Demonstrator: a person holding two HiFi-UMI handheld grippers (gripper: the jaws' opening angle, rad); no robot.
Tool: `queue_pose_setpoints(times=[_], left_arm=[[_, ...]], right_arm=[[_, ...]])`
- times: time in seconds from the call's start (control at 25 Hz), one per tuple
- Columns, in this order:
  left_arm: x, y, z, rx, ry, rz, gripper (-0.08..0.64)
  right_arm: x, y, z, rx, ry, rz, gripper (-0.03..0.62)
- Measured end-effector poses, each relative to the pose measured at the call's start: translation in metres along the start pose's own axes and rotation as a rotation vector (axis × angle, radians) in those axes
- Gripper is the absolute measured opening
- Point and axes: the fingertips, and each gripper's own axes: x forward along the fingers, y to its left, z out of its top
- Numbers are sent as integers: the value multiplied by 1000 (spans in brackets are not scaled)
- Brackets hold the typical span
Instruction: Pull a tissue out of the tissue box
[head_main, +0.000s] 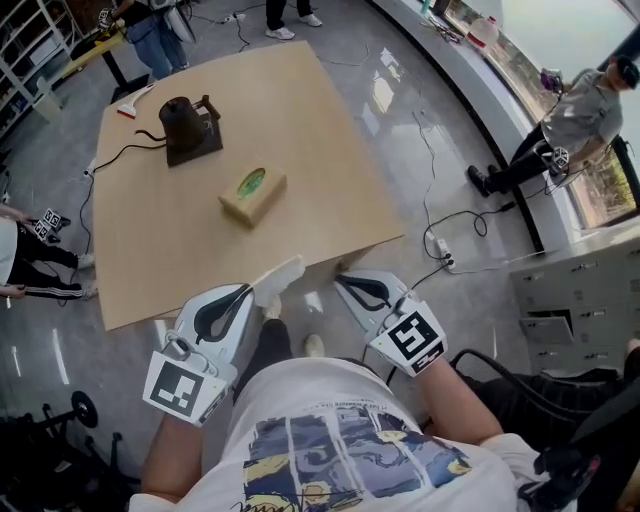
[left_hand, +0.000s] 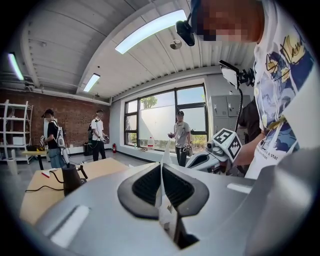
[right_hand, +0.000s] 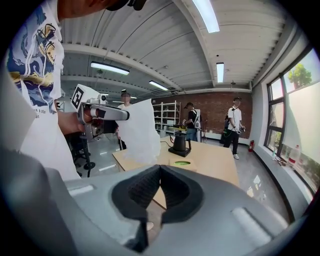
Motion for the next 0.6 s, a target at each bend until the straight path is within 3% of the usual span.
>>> queue_pose_setpoints(times=[0.6], left_arm=[[-15, -43, -4, 14, 8, -37, 5]], right_arm=[[-12, 20, -1, -41, -15, 41, 3]])
